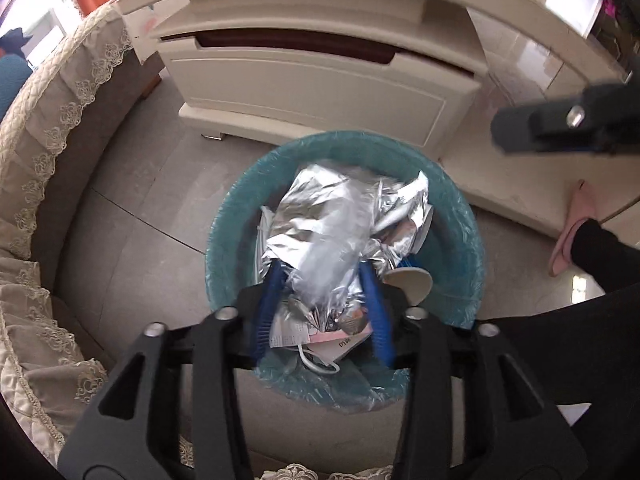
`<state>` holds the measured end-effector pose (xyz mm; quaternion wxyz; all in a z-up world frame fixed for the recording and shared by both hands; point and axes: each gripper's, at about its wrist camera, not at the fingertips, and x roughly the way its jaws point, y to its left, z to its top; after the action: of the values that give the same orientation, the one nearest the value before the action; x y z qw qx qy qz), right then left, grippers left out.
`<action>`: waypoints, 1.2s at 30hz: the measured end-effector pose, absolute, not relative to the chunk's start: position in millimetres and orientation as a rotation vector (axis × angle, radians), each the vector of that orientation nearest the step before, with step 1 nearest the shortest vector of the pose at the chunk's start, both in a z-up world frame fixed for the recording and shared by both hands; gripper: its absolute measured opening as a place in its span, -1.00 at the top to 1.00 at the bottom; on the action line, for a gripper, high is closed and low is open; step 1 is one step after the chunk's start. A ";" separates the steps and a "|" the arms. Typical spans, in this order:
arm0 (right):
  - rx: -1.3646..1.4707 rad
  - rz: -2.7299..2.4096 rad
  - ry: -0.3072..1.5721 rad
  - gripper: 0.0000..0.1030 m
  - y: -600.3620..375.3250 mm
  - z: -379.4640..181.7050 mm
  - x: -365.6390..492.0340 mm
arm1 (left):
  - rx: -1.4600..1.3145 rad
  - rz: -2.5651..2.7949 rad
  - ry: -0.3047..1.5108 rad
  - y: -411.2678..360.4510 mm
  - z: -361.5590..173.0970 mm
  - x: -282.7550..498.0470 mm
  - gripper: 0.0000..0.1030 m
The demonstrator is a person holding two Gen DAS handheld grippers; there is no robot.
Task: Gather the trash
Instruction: 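Open both grippers to drop the foil and mask into the bin, then move both grippers back toward the yellow lid and pink box on the table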
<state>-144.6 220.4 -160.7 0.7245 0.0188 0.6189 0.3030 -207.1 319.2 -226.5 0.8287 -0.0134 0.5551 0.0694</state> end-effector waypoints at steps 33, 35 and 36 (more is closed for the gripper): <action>0.215 0.563 1.087 -0.05 88.9 -39.8 -92.8 | 0.050 0.090 0.846 250.2 -80.6 -160.2 -0.75; 0.221 0.544 1.078 -0.05 79.5 -36.3 -82.9 | 0.070 0.074 0.831 238.9 -73.6 -145.4 -0.83; 0.231 0.532 1.074 -0.05 73.2 -34.8 -75.8 | 0.076 0.073 0.826 236.2 -71.0 -141.5 -0.83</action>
<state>-75.8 73.2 -34.8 0.8194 0.1085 0.5043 0.2498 -141.5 236.2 -71.0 0.9145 0.0370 0.4013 0.0352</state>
